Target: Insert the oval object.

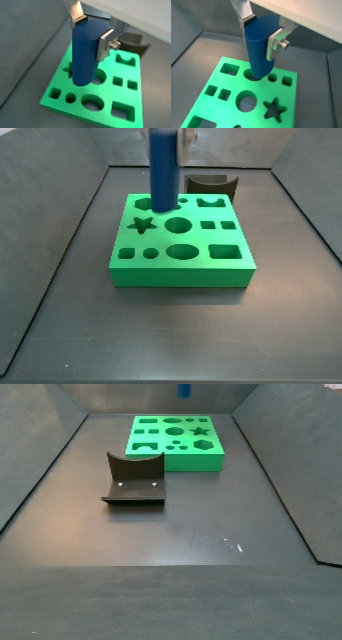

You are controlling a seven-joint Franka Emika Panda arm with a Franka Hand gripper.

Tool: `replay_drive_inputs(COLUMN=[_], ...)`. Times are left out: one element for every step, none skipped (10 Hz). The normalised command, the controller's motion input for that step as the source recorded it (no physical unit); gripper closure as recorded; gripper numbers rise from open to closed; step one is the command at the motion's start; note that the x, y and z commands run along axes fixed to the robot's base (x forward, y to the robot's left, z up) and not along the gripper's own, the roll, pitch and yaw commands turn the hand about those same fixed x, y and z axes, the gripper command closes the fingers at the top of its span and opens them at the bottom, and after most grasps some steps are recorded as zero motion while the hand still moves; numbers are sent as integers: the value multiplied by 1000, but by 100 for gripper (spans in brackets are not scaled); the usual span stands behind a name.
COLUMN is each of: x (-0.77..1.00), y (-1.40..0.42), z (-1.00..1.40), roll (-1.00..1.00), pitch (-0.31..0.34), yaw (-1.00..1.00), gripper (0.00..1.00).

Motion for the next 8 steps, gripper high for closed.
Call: replay_drive_inputs(x=[526,563,526,454,320,29,0,0], y=[-383,-434,-483,-486,-366,-103,0,0], z=[-566,-500,-440,-354,-183,-100,-106,-100], roll=[97,96,117,69,60,103,127,130], pitch=[0,7,54,23,44,23,0,0], yaw=[-437,-366,-323,-426,-566,-860,-1000,-1000], gripper=[100,100,100,100,100,100,100,100])
